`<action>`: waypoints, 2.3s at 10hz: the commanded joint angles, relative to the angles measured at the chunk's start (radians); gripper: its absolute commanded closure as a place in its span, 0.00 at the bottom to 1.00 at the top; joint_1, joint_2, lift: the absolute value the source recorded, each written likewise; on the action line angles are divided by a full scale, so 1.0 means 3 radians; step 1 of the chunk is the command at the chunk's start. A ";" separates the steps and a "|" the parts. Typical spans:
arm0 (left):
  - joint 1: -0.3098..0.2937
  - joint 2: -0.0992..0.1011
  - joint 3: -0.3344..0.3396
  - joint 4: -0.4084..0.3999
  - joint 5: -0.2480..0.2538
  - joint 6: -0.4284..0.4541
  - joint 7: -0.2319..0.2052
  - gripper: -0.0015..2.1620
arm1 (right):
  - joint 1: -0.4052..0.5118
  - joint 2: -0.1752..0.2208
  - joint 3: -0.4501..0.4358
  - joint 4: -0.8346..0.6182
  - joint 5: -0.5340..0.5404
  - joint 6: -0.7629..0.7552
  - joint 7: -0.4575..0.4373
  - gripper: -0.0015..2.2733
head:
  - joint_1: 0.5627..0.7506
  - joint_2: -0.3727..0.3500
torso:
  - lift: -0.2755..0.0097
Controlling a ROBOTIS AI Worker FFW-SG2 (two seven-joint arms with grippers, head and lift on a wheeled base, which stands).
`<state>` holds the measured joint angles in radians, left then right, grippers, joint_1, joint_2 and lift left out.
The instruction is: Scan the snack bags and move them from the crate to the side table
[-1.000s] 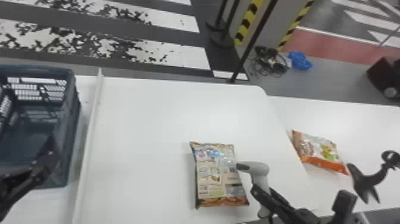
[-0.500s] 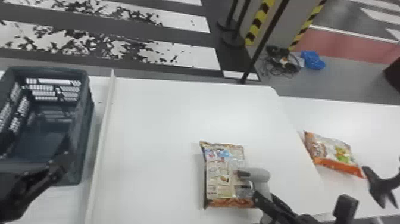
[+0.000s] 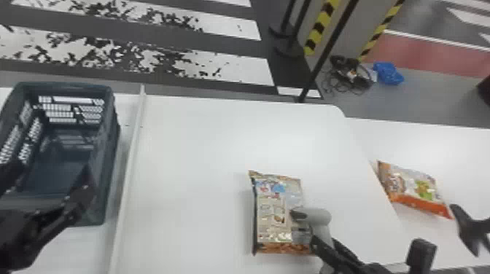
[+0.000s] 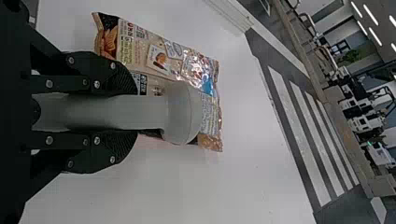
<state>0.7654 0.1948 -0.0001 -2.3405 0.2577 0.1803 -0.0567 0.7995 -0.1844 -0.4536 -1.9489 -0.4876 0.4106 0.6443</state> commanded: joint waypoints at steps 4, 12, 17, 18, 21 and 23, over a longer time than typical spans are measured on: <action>-0.0020 0.0005 0.0005 -0.0022 0.0000 0.0010 -0.0036 0.03 | -0.0323 -0.0065 -0.0406 -0.0115 -0.0144 0.0388 -0.0021 0.98 | 0.70 0.09 | 0.66; 0.0056 0.0046 -0.0015 -0.0114 -0.0051 0.0061 -0.0026 0.03 | -0.1387 -0.0664 -0.0232 0.1035 0.0378 0.0603 -0.0240 0.99 | 0.70 0.03 | 0.66; 0.0102 0.0046 -0.0025 -0.0160 -0.0056 0.0082 -0.0031 0.03 | -0.1622 -0.0863 -0.0037 0.1618 0.0526 0.0081 -0.0245 0.95 | 0.70 0.03 | 0.66; 0.0102 0.0051 -0.0035 -0.0165 -0.0061 0.0092 -0.0031 0.03 | -0.1658 -0.0899 0.0003 0.1715 0.0582 0.0000 -0.0240 0.95 | 0.70 0.03 | 0.66; 0.0102 0.0051 -0.0076 -0.0170 -0.0102 0.0092 -0.0026 0.03 | -0.1678 -0.0919 0.0024 0.1772 0.0587 -0.0052 -0.0225 0.65 | 0.70 0.03 | 0.66; 0.0102 0.0051 -0.0081 -0.0175 -0.0102 0.0092 -0.0031 0.03 | -0.1663 -0.0919 0.0024 0.1767 0.0587 -0.0011 -0.0230 0.43 | 0.70 0.03 | 0.66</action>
<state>0.7961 0.2102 -0.0245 -2.3921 0.2270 0.2082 -0.0654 0.2997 -0.4607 -0.4458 -1.4182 -0.3111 0.4018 0.5747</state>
